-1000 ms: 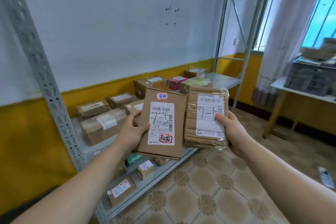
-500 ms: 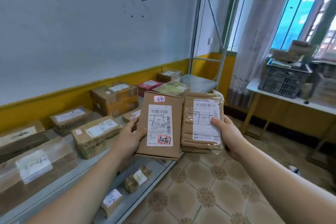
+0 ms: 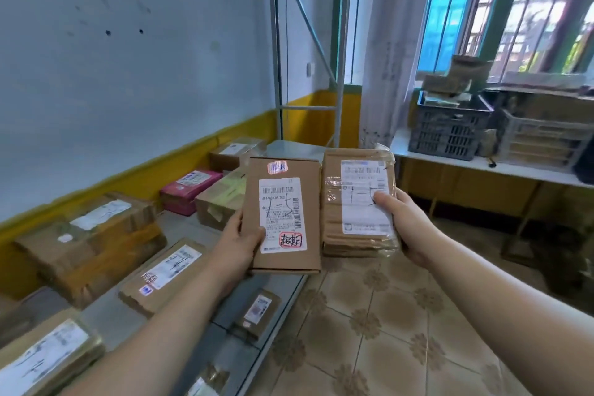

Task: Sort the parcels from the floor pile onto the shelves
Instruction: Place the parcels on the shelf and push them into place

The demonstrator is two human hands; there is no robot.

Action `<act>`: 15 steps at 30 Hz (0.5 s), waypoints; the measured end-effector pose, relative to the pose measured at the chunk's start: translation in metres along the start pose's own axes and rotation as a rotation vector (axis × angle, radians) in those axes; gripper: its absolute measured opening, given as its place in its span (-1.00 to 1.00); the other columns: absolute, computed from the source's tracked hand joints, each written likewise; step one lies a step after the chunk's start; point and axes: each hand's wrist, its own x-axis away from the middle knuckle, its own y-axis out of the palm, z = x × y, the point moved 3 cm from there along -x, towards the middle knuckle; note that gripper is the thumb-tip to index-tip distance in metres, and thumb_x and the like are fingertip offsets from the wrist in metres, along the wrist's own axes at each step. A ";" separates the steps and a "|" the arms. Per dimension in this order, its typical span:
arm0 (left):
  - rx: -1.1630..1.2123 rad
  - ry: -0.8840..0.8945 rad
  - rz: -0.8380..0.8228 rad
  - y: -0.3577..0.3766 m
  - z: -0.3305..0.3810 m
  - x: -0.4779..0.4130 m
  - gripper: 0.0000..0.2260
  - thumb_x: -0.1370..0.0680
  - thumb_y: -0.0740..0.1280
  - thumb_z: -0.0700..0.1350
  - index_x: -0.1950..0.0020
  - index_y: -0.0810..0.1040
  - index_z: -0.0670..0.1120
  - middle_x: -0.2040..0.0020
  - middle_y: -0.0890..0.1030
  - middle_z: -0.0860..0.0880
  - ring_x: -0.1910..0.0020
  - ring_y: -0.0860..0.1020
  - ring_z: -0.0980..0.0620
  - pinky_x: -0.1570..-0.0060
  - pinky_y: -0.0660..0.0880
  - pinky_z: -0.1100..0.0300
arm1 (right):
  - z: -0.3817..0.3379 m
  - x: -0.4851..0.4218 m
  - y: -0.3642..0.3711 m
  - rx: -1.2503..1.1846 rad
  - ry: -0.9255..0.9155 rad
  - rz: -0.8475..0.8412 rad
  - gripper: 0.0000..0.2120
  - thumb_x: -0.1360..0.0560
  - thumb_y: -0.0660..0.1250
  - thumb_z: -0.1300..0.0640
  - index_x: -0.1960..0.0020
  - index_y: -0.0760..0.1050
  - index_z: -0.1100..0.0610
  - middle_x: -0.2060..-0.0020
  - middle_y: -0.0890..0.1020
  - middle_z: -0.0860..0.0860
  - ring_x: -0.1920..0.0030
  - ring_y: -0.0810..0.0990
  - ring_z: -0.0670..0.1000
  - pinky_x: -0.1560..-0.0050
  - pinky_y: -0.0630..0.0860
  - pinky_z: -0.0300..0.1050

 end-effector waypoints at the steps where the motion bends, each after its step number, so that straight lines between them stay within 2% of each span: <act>1: -0.004 0.012 0.010 0.011 0.003 -0.018 -0.53 -0.58 0.32 -0.13 -0.45 0.30 0.14 -0.22 0.60 0.00 -0.13 0.61 -0.04 -0.18 0.53 -0.13 | -0.003 -0.017 -0.008 -0.003 -0.012 -0.005 -0.73 -0.59 0.32 0.07 -0.28 0.46 0.01 -0.05 0.71 0.06 -0.01 0.72 0.15 -0.18 0.57 0.23; 3: -0.015 0.055 0.044 0.035 0.011 -0.056 -0.53 -0.58 0.32 -0.17 -0.45 0.31 0.10 -0.24 0.58 -0.01 -0.12 0.60 -0.02 -0.15 0.54 -0.09 | -0.009 -0.054 -0.026 0.008 -0.048 -0.002 -0.76 -0.58 0.33 0.07 -0.25 0.47 -0.02 -0.05 0.71 0.05 -0.01 0.71 0.14 -0.17 0.58 0.23; 7: 0.038 0.058 0.110 0.079 0.028 -0.132 -0.53 -0.61 0.28 -0.20 -0.48 0.27 0.06 -0.20 0.57 -0.02 0.01 0.61 0.04 0.18 0.55 0.16 | -0.030 -0.133 -0.062 0.065 -0.109 0.043 -0.79 -0.55 0.38 0.06 -0.12 0.47 -0.15 -0.01 0.71 0.00 0.06 0.73 0.07 -0.09 0.62 0.15; 11: 0.023 0.062 0.169 0.106 0.045 -0.191 -0.50 -0.61 0.27 -0.21 -0.52 0.23 0.05 -0.23 0.55 -0.04 0.04 0.61 0.06 0.22 0.56 0.18 | -0.046 -0.212 -0.082 0.075 -0.107 0.024 -0.63 -0.54 0.40 0.05 -0.32 0.44 0.00 -0.03 0.71 0.03 0.04 0.72 0.09 -0.15 0.59 0.20; 13: -0.010 0.067 0.206 0.114 0.050 -0.217 -0.49 -0.62 0.27 -0.20 -0.53 0.21 0.06 -0.21 0.53 -0.02 0.09 0.58 0.14 0.24 0.53 0.22 | -0.048 -0.247 -0.084 0.079 -0.094 0.012 -0.63 -0.54 0.40 0.06 -0.31 0.43 0.01 -0.01 0.71 0.04 0.05 0.73 0.09 -0.14 0.60 0.19; 15: -0.046 0.066 0.229 0.119 0.053 -0.244 -0.48 -0.62 0.27 -0.18 -0.54 0.20 0.05 -0.25 0.51 -0.03 0.08 0.55 0.13 0.14 0.54 0.16 | -0.044 -0.283 -0.082 0.076 -0.080 -0.006 -0.66 -0.54 0.40 0.06 -0.28 0.43 -0.03 -0.02 0.71 0.03 0.04 0.72 0.10 -0.15 0.59 0.19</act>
